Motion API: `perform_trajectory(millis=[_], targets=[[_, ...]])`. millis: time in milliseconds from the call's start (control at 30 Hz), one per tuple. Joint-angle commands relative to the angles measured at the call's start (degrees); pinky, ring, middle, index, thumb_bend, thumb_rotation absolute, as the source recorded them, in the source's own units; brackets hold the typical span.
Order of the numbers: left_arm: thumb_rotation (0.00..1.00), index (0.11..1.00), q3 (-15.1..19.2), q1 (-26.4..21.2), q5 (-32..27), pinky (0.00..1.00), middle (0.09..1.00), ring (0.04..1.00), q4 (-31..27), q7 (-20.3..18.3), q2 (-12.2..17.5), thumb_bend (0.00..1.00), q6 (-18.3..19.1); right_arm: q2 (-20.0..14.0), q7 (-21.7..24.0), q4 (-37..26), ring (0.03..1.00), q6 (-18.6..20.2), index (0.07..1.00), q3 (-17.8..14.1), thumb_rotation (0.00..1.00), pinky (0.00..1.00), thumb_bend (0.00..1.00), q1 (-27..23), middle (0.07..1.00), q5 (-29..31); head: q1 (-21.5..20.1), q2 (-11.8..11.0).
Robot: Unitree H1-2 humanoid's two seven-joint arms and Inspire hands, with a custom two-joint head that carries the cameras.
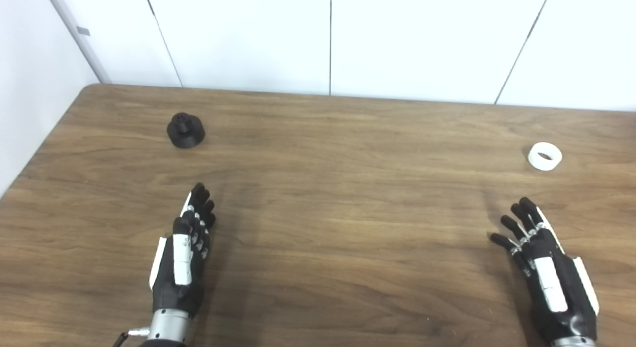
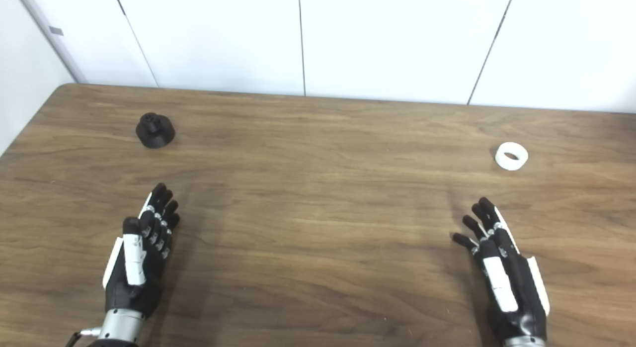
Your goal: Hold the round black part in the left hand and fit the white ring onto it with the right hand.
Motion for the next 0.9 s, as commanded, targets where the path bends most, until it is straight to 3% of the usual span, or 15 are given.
perform_trajectory(millis=[0,567,733,867], targets=[[0.92,1.0,-1.17,0.46,-1.11,1.0,1.0,1.0,2.11,-1.83,-2.15,0.85,2.85,0.72,0.06,1.09,0.905,1.55,0.929,0.33,0.78,0.79,0.69,1.27,0.942,-0.55,0.03,0.01],[0.9,1.0,-0.29,0.24,-2.19,1.0,1.0,1.0,1.9,-2.69,-1.75,0.83,3.43,1.37,-0.49,0.37,0.905,2.37,0.932,0.58,0.79,0.81,0.7,1.31,0.942,-1.26,-0.8,0.77],[0.81,1.0,-0.32,0.14,-2.13,1.0,1.0,1.0,-0.36,-2.98,-0.68,0.84,3.29,1.32,-0.45,0.08,0.906,2.34,0.935,0.72,0.79,0.81,0.67,1.26,0.942,-1.25,-0.38,0.89],[0.75,1.0,-0.34,0.07,2.03,0.95,0.982,0.965,-4.8,-1.56,0.08,0.88,5.44,1.26,-0.37,0.17,0.915,2.28,0.937,0.55,0.79,0.82,0.67,1.23,0.946,-0.8,1.69,0.37]])
